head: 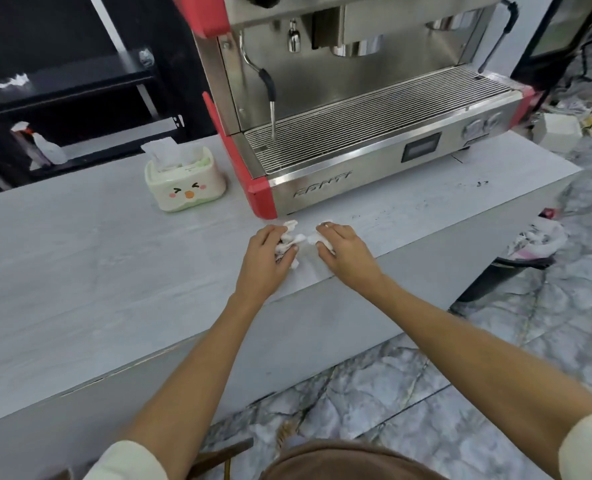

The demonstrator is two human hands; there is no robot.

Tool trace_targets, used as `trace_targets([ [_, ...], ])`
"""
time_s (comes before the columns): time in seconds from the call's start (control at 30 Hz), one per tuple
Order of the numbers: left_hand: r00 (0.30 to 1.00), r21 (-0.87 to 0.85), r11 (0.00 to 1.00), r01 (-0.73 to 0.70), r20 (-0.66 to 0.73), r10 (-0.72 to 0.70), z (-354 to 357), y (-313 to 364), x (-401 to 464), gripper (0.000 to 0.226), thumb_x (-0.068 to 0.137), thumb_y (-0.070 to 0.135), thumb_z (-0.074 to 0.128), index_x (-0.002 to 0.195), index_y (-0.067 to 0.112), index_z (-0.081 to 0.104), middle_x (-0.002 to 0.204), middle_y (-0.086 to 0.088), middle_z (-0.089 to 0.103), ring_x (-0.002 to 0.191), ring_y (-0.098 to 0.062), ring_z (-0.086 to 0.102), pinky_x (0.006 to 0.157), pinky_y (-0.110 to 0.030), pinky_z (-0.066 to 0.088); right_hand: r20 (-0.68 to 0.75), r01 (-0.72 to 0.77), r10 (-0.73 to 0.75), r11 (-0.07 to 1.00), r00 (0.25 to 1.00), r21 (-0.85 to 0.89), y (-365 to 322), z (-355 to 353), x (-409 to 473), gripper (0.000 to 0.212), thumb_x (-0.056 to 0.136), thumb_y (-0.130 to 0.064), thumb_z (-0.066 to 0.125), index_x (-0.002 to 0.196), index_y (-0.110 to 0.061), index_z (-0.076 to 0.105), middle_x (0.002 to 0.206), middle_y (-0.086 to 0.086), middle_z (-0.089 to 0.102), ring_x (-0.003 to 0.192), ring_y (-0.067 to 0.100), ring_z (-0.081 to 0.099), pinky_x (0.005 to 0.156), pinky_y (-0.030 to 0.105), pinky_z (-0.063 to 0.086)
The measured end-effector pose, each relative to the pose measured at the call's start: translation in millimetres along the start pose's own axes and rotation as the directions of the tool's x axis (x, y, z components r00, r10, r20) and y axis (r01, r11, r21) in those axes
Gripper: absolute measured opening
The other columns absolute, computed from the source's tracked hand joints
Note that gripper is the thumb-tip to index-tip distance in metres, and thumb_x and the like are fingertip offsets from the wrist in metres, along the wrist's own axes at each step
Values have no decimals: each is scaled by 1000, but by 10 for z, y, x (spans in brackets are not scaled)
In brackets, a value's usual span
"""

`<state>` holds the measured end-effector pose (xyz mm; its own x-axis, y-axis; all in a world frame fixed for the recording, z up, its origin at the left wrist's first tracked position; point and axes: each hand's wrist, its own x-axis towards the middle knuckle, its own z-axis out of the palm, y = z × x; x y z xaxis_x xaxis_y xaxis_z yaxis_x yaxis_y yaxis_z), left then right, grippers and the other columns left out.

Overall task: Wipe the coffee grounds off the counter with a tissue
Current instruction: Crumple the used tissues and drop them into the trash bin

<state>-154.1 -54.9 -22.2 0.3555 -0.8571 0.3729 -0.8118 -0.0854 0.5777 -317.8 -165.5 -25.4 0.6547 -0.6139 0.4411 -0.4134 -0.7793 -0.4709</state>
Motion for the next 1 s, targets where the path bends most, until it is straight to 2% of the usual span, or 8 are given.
trace_targets([
  [0.1,999,-5,1000,-4,36,5,284,299,74,35,93,26,66,127,16,63,122,0,60,113,-16,52,95,-1,25,-19,-41,41,999,999,-13,300,-263,-138,33,90,-14,62,121,-2,59,121,15,61,108,33,55,87,37,48],
  [0.27,998,-30,999,-27,60,29,785,795,198,34,93,26,65,125,14,63,126,0,60,118,-17,51,99,-19,35,-44,-133,131,990,990,-50,820,-699,-375,34,90,-14,62,121,0,60,121,18,62,108,36,56,87,41,49],
  [0.43,986,-73,995,-65,152,75,1344,1296,301,33,95,32,61,125,18,62,128,3,59,120,-17,50,97,-17,32,-78,-272,266,959,961,-74,1307,-1101,-736,35,91,-16,61,121,0,59,124,18,60,111,38,55,85,44,50],
  [0.57,958,-124,982,-143,230,169,1753,1707,409,29,95,29,61,122,17,63,126,4,61,118,-14,50,93,-1,24,-110,-356,345,928,932,-106,1641,-1413,-961,35,93,-17,58,124,-1,57,125,18,59,113,38,53,86,46,50],
  [0.63,945,-144,973,-182,247,213,1928,1882,492,29,95,28,62,122,17,64,124,4,61,116,-15,51,92,1,23,-124,-399,385,908,915,-126,1807,-1550,-1049,36,95,-19,55,126,-1,56,128,16,58,114,37,51,88,45,48],
  [0.8,903,-227,937,-266,282,325,2401,2311,799,33,95,27,62,127,21,62,118,6,61,111,-13,51,93,-8,32,-180,-491,465,858,867,-151,2253,-1905,-1195,34,95,-20,55,124,-2,56,124,16,59,111,37,53,89,46,48],
  [0.93,870,-294,905,-307,300,392,2870,2619,1073,34,93,25,66,126,17,63,121,2,61,113,-19,53,92,-4,28,-233,-560,519,810,823,-172,2664,-2171,-1267,33,94,-19,56,121,-1,58,121,16,61,108,36,55,88,45,49],
  [1.0,854,-309,895,-323,312,416,3088,2766,1190,33,92,25,67,123,15,64,121,0,62,111,-22,54,92,-11,31,-258,-592,545,788,798,-169,2817,-2297,-1292,32,94,-18,56,121,-1,58,120,15,61,108,35,54,87,44,48],
])
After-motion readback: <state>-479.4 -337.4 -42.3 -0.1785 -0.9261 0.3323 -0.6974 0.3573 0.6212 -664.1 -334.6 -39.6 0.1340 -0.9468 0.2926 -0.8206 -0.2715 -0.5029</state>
